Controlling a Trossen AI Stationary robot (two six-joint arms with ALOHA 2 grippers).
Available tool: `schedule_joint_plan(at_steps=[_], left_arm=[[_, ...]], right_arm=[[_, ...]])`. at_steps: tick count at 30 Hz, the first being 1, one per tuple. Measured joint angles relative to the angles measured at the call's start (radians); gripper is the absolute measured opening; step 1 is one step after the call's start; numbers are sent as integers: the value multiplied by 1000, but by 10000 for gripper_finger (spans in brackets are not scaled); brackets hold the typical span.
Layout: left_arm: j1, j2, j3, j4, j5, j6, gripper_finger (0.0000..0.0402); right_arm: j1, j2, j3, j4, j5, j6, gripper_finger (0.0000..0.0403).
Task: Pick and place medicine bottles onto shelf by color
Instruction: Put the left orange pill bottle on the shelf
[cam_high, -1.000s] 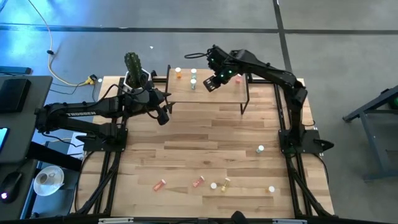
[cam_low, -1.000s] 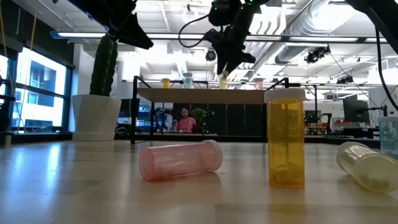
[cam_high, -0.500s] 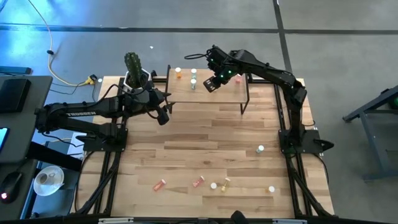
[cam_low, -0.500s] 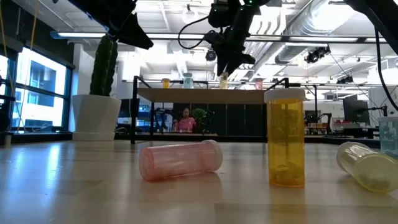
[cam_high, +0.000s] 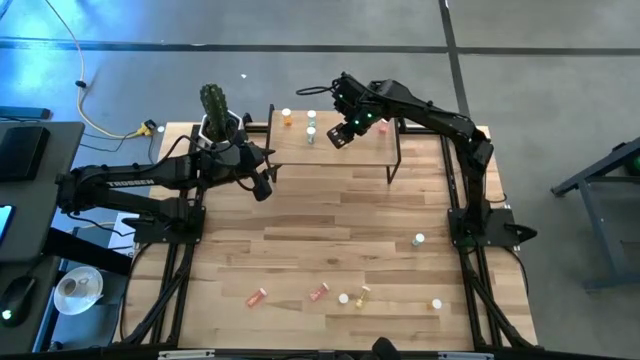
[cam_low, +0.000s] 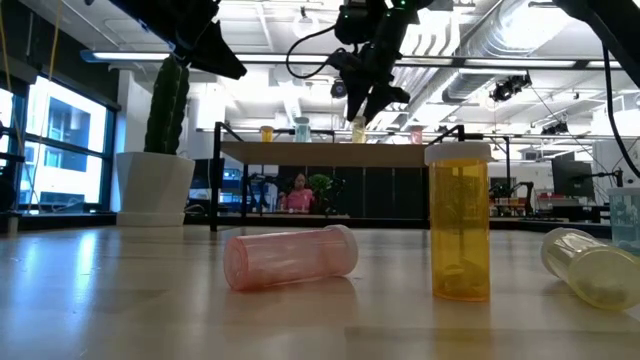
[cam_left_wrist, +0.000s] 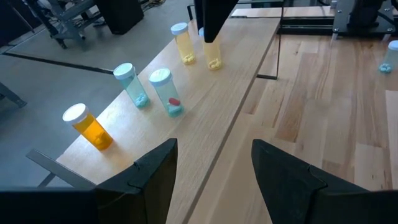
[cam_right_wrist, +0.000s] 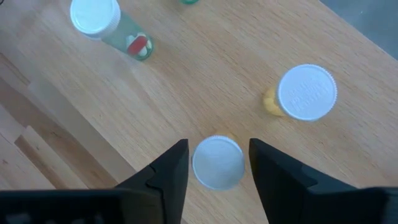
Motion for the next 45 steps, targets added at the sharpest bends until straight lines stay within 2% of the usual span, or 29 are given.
schedule_joint_plan(at_steps=[9, 18, 24, 26, 34, 45], left_arm=[[0, 0, 0, 0, 0, 0, 197], [0, 0, 0, 0, 12, -3, 197], [-3, 0, 0, 0, 161, -40, 197], [-17, 1, 0, 0, 207, -62, 197], [-161, 78, 0, 60, 208, -152, 197], [-396, 314, 0, 337, 206, -197, 197]], right_arm=[[0, -1, 5, -15, 0, -49, 163], [2, -2, 182, -84, 0, -105, 163], [42, -2, 337, -207, 4, -170, 163], [69, -23, 328, -194, 30, -191, 163], [181, -99, 287, -221, 235, -236, 163], [262, -122, 287, -245, 242, -218, 163]])
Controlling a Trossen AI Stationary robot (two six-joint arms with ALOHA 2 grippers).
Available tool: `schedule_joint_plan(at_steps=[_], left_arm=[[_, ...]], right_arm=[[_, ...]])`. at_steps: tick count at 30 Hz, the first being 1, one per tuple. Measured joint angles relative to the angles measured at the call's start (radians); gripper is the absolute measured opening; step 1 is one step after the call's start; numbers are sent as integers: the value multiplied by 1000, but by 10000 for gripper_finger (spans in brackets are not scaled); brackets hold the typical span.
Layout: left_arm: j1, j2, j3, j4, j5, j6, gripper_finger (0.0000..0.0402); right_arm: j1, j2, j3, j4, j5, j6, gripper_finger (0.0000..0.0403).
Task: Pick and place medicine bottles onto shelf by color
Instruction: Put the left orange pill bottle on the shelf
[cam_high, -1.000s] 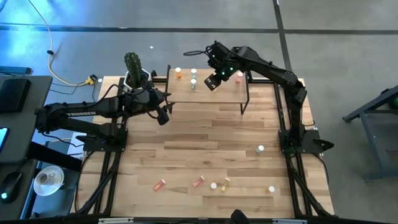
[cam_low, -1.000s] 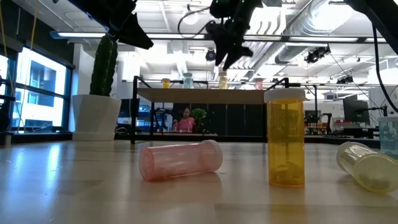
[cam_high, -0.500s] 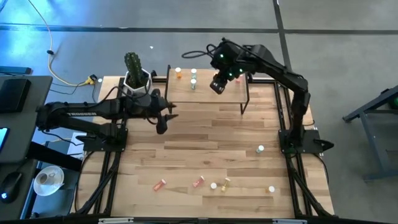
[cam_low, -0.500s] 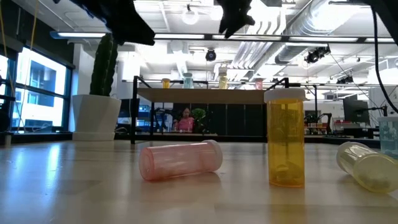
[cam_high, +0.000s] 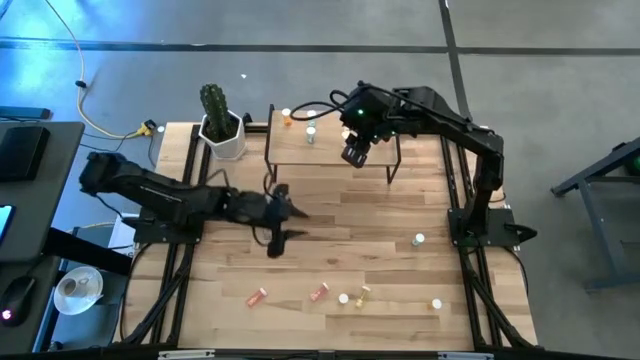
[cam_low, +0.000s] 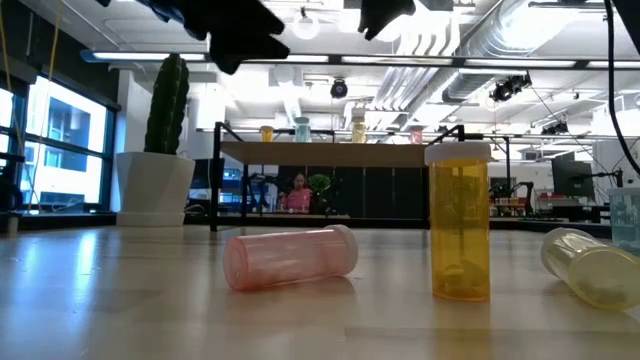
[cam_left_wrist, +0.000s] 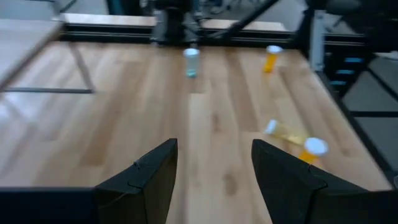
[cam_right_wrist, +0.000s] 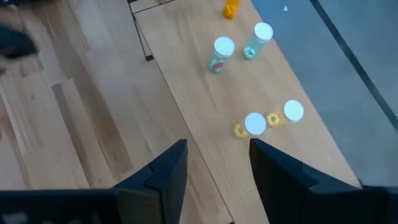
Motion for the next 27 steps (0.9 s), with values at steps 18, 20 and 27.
schedule_joint_plan(at_steps=[18, 20, 27], left_arm=[[-165, 380, 249, 83, -1, -6, 197], [-182, 427, 282, 83, -1, -3, 197], [-221, 566, 370, 83, -5, 32, 197]], right_arm=[[1, 1, 0, -3, -19, 45, 163], [1, 1, 0, -1, -19, 47, 163], [1, 2, 0, 4, -19, 71, 163]])
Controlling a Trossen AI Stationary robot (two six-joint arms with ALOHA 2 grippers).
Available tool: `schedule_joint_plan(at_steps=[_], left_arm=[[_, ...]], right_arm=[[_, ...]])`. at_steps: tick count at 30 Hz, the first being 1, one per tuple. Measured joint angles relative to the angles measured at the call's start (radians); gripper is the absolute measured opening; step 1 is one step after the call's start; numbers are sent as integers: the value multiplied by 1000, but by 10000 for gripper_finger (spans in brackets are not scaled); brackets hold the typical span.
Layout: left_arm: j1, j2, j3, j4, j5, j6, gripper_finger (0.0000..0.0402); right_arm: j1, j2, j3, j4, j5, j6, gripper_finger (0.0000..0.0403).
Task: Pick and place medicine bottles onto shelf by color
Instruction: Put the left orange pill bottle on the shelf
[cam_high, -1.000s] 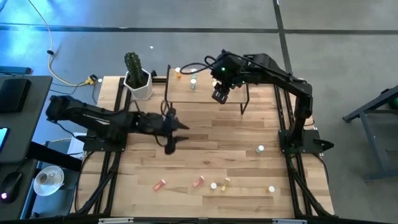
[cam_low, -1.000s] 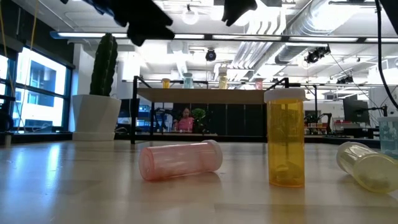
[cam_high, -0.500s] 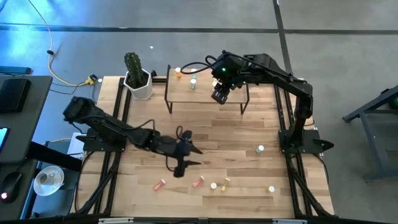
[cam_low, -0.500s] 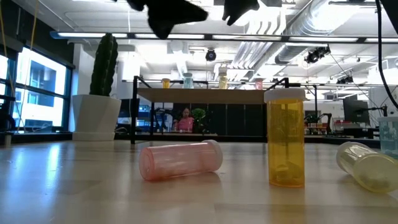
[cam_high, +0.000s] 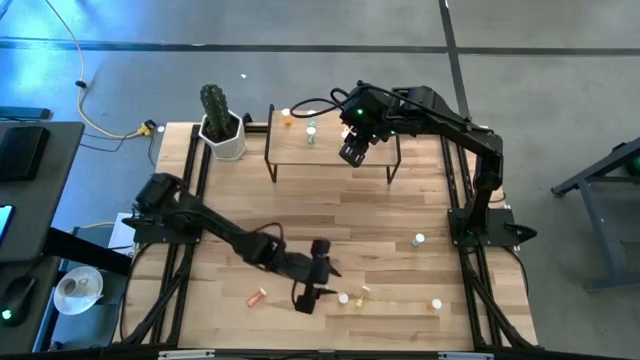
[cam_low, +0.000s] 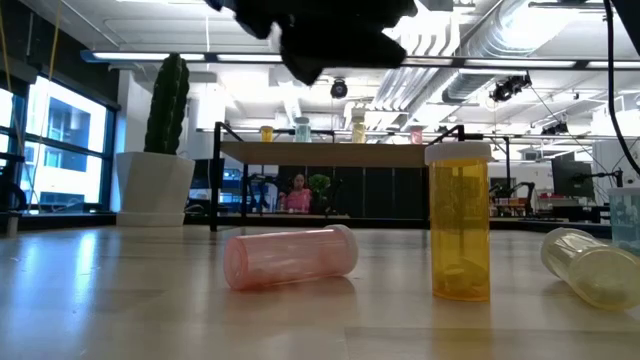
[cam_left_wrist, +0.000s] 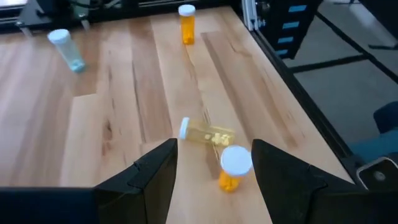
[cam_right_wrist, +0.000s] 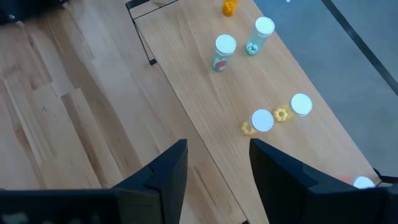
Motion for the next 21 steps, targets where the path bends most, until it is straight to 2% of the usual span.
schedule_joint_plan(at_steps=[12, 21], left_arm=[[-11, 141, 30, 66, 9, 16, 197], [-13, 168, 30, 90, 19, 16, 197]], right_arm=[[2, 0, 0, -6, -1, 26, 163], [2, 0, 0, -6, 0, 25, 163]])
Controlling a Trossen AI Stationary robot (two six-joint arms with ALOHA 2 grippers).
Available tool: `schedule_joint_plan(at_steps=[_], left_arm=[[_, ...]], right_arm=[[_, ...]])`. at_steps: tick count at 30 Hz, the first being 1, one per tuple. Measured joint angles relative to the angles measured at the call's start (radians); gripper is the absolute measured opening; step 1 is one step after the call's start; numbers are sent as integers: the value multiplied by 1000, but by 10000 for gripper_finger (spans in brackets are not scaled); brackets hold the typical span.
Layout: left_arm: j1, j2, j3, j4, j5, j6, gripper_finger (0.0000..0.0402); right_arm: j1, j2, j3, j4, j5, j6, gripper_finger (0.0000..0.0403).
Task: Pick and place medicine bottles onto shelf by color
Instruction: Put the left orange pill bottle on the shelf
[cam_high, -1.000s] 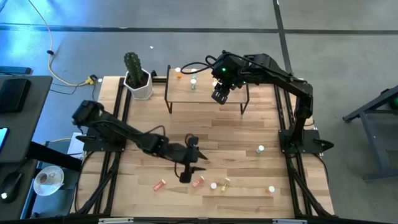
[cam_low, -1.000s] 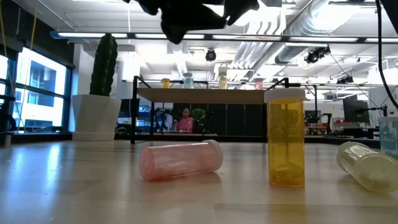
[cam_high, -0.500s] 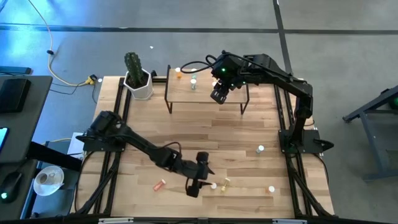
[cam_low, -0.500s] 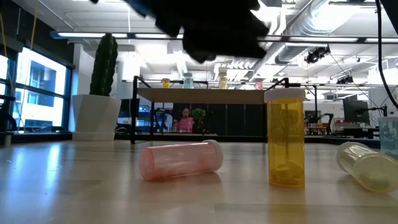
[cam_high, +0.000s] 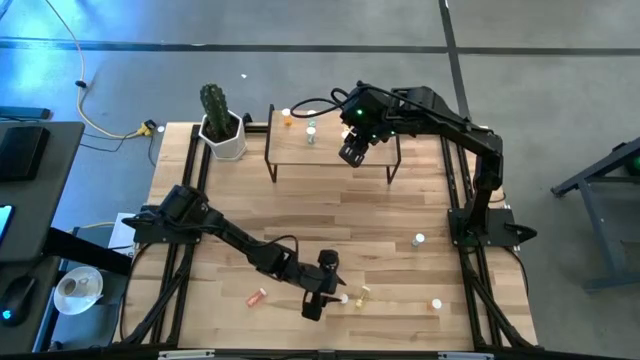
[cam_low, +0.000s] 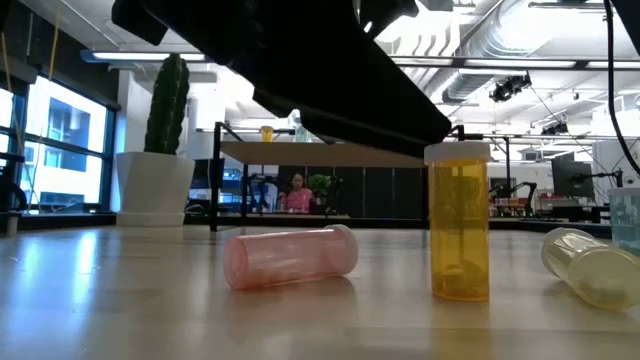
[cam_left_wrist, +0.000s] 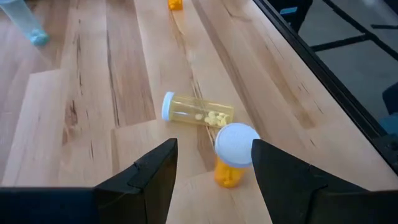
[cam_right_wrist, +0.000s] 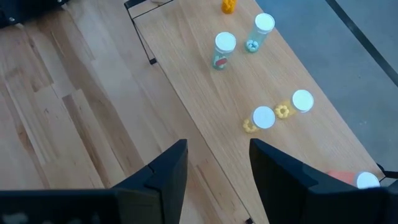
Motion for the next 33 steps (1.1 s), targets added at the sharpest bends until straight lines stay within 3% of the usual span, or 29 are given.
schedule_joint_plan(at_steps=[10, 33], left_arm=[[-7, 32, 0, 58, 40, -7, 197], [-3, 64, 0, 105, 26, -8, 184]], right_arm=[[0, 0, 0, 1, 0, -4, 163], [0, 0, 0, 0, 0, 0, 163]])
